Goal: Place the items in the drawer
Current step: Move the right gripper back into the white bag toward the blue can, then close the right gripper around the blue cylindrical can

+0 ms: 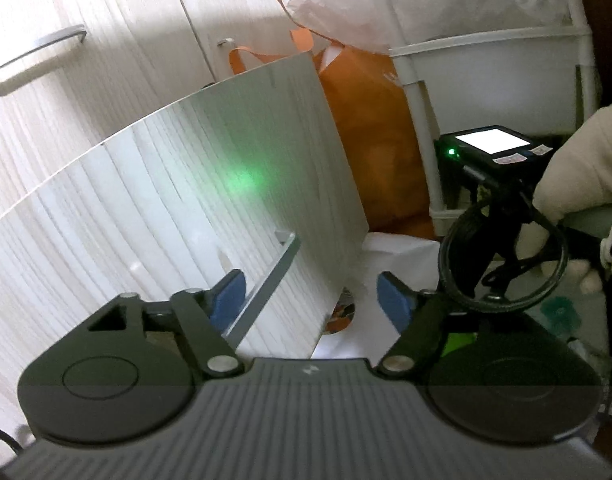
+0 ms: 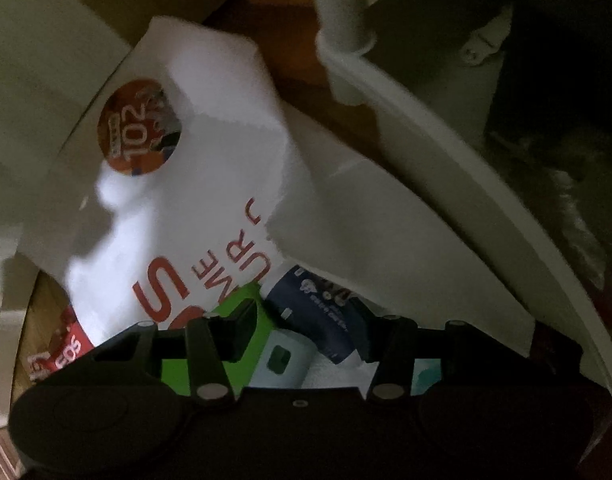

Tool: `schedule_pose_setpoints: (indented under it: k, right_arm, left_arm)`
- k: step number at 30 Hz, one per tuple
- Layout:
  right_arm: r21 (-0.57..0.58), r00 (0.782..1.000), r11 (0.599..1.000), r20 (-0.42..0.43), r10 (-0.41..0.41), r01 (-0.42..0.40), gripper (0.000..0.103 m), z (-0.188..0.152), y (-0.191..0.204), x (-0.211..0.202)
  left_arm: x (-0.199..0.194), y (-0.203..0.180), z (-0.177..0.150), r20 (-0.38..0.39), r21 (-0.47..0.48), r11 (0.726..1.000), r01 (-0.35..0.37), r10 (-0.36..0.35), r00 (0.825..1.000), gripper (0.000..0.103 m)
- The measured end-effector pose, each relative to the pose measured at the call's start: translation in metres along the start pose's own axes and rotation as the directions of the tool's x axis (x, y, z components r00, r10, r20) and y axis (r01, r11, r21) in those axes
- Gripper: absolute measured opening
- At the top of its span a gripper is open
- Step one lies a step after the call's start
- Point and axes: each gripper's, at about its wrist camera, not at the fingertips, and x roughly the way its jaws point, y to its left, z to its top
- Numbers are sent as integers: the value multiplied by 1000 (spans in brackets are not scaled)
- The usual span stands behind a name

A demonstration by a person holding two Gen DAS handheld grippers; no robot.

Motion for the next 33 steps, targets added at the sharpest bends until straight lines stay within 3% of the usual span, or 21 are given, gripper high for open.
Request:
schedule_pose_setpoints:
  k: [7,10,13,15,17,18,20,25,28,33]
  right_arm:
    - [1,1000,1000,-13,3,-3,54,3,-5,7]
    - [6,1000,1000,-21,-2,2,54,3,-9,9]
    - [7,1000,1000,-27,-13,13,54,2,-13,12]
    - [7,1000,1000,-27,-15,15,54,1,-13,13]
    - [-1,999,1000,-28,-23,23,54,1,-12,14]
    - [-7,999,1000,-29,-28,28,54,1,-12,15]
    - [-20,999,999,-29,-41,40,55,2,-11,18]
    - [-58,997,995,-19,-81,80,56,4,-9,25]
    - [-119,985,979,-34,-168,163,47,3,-3,32]
    - [-104,983,980,-44,-177,171,47,4,-3,39]
  left_arm:
    - [-33,8,-10,36,-130,991,-3,8,999,83]
    - [-43,7,-21,31,-162,986,44,-39,999,85]
    - [-33,5,-35,-28,-200,974,109,-117,993,89]
    - [-12,7,-45,-88,-260,946,192,-222,971,89]
    - [6,12,-60,-97,-359,900,249,-302,948,89]
    - [14,14,-67,-101,-399,876,270,-335,937,89]
    - [27,13,-78,-119,-435,857,278,-361,925,89]
    - [41,5,-90,-111,-444,848,289,-371,922,89]
    - [42,-3,-90,-116,-425,858,288,-367,923,89]
    - [40,-13,-89,-126,-402,866,298,-374,919,89]
